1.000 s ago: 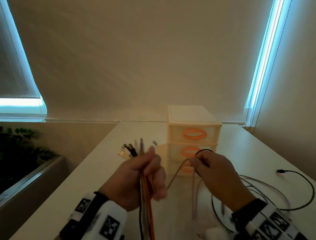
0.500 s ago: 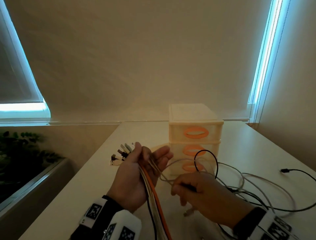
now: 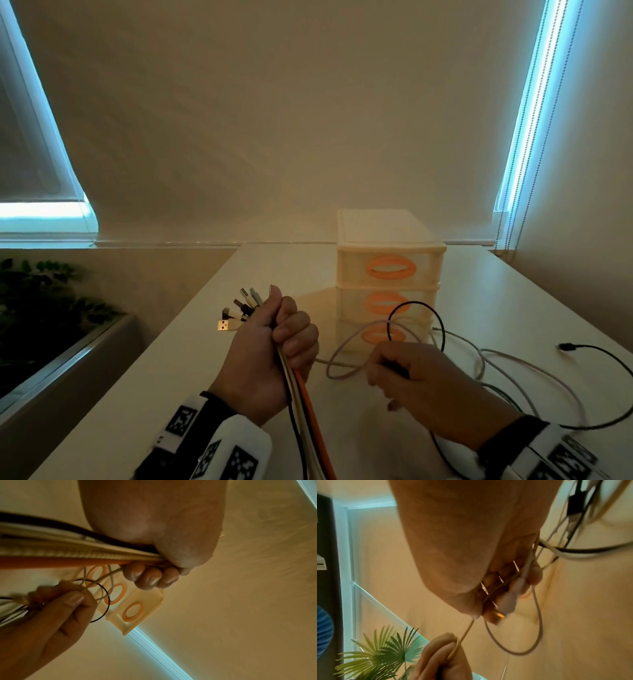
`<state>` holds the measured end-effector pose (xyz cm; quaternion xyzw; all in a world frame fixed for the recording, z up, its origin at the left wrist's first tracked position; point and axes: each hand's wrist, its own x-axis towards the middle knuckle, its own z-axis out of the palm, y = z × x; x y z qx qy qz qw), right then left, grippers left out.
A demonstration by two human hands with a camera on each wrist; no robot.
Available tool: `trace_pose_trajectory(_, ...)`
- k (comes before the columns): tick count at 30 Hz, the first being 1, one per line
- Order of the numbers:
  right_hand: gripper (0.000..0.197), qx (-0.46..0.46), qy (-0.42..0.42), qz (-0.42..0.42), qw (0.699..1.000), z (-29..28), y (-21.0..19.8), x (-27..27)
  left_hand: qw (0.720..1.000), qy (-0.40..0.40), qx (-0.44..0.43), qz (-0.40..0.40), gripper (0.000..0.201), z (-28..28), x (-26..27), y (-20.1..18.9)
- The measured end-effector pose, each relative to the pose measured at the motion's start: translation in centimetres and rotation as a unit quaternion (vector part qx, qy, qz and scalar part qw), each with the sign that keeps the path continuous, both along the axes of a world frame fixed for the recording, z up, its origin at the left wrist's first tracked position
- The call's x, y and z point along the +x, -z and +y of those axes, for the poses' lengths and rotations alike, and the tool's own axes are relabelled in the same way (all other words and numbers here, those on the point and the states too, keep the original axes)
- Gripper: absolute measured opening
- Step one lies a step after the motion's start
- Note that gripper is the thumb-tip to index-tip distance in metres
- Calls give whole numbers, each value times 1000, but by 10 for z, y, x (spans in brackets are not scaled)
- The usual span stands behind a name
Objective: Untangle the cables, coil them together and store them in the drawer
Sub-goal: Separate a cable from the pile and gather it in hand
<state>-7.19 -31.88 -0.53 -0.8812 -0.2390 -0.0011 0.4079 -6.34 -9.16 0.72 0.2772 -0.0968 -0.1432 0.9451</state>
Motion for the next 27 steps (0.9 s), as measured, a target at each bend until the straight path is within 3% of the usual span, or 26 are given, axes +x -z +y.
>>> trace_pose_trajectory(2,25,-34,43,-35,998,-5,1,3,1000,-7,-12,-3,47,2,0,-1)
trace_pose_trajectory(8,28,-132,81,10,988,-23,-6,8,995,-74,-58,-34,45,33,5,-15)
trace_pose_trajectory(12,13,-64,83,-36,994,-20,-6,8,997,-75,-19,-8,47,22,6,-9)
trace_pose_trajectory(15,26,-14,30,-54,998,-6,-4,-1,997,-69,31,-19,49,7,1,-8)
trace_pose_trajectory(17,21,3,-13,-58,998,3,-7,-9,996,-67,56,-27,50,1,-4,-10)
trace_pose_trajectory(21,6,55,-100,36,993,20,-10,-18,992,-85,92,-33,48,-9,-11,-10)
trace_pose_trajectory(27,17,73,-80,46,993,24,-1,-14,986,-119,108,-43,52,-18,-14,-8)
